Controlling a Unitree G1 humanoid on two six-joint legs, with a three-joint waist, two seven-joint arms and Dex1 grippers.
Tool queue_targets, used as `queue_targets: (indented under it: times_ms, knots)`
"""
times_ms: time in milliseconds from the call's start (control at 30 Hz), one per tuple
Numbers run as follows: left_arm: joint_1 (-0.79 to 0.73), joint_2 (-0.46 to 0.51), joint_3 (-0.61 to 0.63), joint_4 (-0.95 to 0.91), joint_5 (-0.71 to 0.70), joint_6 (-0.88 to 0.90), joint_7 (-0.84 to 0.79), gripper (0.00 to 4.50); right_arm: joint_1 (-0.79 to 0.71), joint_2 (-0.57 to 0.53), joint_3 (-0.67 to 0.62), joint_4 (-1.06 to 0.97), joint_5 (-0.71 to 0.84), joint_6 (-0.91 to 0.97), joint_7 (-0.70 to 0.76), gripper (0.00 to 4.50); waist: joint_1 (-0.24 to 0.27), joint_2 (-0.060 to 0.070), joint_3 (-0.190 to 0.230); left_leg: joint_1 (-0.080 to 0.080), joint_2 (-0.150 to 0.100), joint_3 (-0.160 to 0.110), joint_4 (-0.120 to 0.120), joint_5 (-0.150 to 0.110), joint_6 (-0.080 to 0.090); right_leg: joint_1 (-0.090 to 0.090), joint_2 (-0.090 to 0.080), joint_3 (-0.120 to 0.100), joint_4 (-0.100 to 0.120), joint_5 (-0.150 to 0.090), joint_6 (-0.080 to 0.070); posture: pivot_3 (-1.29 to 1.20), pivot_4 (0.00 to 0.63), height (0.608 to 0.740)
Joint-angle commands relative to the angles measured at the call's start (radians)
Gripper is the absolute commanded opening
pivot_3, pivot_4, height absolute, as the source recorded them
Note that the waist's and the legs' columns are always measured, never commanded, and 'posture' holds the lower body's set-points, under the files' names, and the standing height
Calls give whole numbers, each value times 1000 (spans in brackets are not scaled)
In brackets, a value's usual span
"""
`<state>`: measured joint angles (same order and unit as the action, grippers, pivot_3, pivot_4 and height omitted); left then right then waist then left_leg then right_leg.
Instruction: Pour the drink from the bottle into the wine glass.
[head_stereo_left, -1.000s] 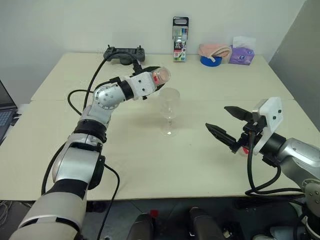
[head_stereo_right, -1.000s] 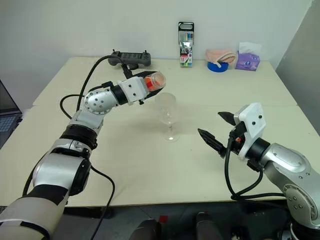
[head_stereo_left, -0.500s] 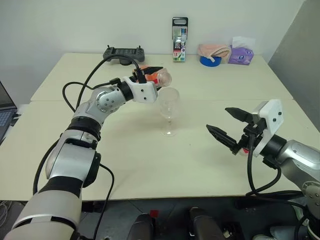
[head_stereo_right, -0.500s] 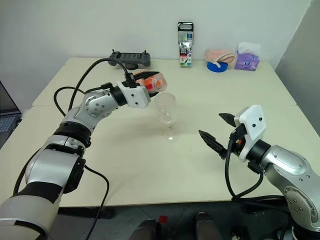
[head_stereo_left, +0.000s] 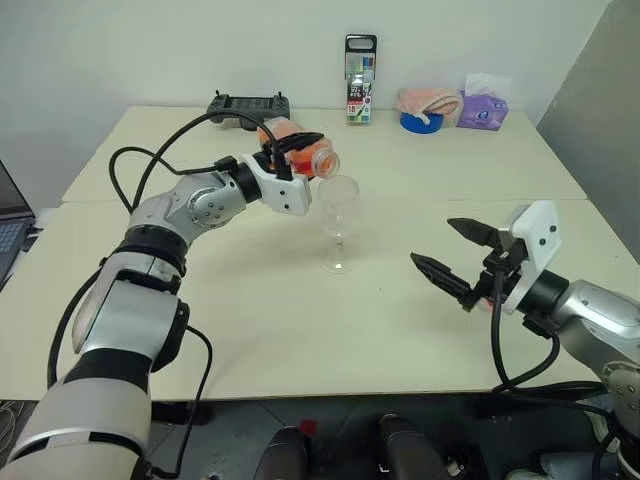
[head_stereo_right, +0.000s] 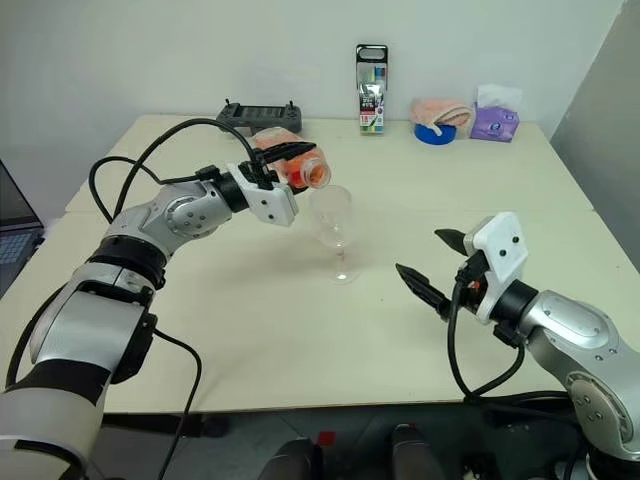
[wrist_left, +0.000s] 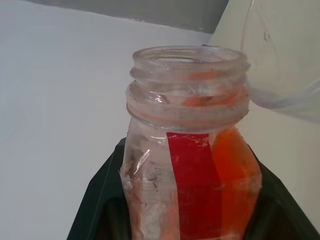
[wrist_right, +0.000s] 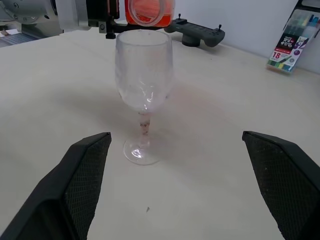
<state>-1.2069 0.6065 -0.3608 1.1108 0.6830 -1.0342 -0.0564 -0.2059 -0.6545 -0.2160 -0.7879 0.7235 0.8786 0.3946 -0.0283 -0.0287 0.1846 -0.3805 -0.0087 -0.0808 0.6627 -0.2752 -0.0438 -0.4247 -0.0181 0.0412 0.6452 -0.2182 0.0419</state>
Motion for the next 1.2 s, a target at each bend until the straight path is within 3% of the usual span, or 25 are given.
queue_targets:
  times_ms: [33,600,1100,1200]
  knots:
    - [-58,27,-10,-28,36,-15,91,1838,-11,-13,-8,-13,-5,-27,6,4500,0,0,0,0,0,0,0,0,0,0,0,0,0,0,0,0,150,740]
    - [-130,54,-110,-19,187,22,286,1824,-27,-21,18,-14,-1,-35,15,4500,0,0,0,0,0,0,0,0,0,0,0,0,1,0,0,0,150,740]
    - [-147,68,-137,3,194,27,314,1824,-37,-29,24,-3,-5,-41,19,4500,0,0,0,0,0,0,1,0,0,0,0,0,1,0,0,0,150,740]
    - [-135,50,-101,28,116,9,239,1824,-41,-29,27,-1,-6,-41,21,4500,0,0,0,0,0,0,1,0,0,0,0,0,2,1,0,0,150,740]
